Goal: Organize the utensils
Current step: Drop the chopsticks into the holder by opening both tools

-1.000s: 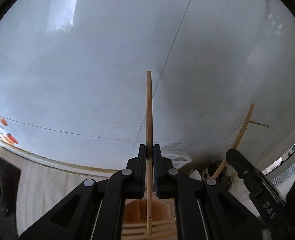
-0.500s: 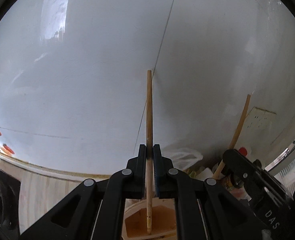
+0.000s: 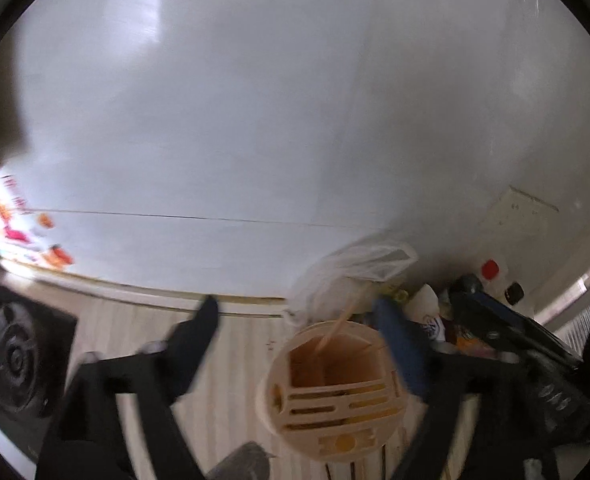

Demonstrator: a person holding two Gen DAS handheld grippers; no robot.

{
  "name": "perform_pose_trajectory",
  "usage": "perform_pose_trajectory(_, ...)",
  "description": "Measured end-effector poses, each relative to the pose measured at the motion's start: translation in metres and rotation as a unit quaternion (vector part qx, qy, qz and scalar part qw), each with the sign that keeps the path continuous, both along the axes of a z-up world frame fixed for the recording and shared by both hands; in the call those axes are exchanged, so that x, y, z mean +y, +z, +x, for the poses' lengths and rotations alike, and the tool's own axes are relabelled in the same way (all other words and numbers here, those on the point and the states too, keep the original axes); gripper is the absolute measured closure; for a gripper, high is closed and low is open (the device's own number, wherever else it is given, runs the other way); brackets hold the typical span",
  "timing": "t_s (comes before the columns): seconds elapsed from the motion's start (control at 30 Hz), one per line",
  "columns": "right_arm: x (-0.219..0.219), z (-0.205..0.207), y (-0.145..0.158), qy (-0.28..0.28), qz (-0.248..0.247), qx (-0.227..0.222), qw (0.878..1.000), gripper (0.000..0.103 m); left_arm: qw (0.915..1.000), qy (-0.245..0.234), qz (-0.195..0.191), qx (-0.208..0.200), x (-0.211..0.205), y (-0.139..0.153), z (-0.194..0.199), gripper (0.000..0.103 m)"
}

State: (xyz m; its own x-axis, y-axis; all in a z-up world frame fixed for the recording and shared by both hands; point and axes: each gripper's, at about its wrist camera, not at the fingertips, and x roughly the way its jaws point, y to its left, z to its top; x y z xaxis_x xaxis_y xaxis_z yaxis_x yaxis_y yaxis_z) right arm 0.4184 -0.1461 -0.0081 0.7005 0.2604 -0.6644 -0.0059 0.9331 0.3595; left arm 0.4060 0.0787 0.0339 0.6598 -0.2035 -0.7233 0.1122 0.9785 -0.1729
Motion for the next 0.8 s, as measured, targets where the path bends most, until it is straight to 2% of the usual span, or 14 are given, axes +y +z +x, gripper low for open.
perform_pose_trajectory(0.07, -0.01, -0.015, 0.005, -0.012, 0.006, 0.001, 1.0, 0.045, 0.9997, 0.021, 0.006, -0.011, 0.002, 0.009, -0.015, 0.012)
perform_pose_trajectory(0.1, -0.013, -0.022, 0.007, -0.018, 0.009, 0.001, 1.0, 0.042, 0.9991, 0.036, 0.009, -0.018, 0.008, 0.011, -0.026, 0.003)
perform_pose_trajectory(0.17, -0.021, -0.035, 0.013, -0.027, 0.006, 0.003, 1.0, 0.033, 0.9983, 0.05, 0.017, -0.026, 0.012, 0.008, -0.041, 0.0)
perform_pose_trajectory(0.33, -0.034, -0.074, 0.016, -0.061, -0.005, 0.002, 0.998, 0.0, 0.9964, 0.072, 0.041, -0.016, 0.001, -0.018, -0.068, 0.0)
perform_pose_trajectory(0.5, -0.043, -0.103, -0.009, -0.104, -0.039, 0.028, 0.993, 0.0, 0.9953, 0.065, 0.065, 0.031, -0.016, -0.057, -0.081, 0.0)
perform_pose_trajectory(0.57, -0.049, -0.11, -0.031, -0.105, -0.043, 0.063, 0.992, 0.0, 0.9944, 0.06, 0.067, 0.054, -0.02, -0.073, -0.085, 0.0)
perform_pose_trajectory(0.7, -0.057, -0.124, -0.076, -0.11, -0.051, 0.124, 0.985, 0.0, 0.9892, 0.041, 0.081, 0.115, -0.038, -0.123, -0.098, 0.0)
perform_pose_trajectory(0.77, -0.062, -0.133, -0.101, -0.11, -0.052, 0.155, 0.98, 0.006, 0.9858, 0.032, 0.088, 0.139, -0.047, -0.144, -0.103, 0.0)
perform_pose_trajectory(0.8, -0.066, -0.138, -0.117, -0.11, -0.056, 0.18, 0.976, 0.017, 0.9829, 0.024, 0.09, 0.159, -0.054, -0.158, -0.106, 0.0)
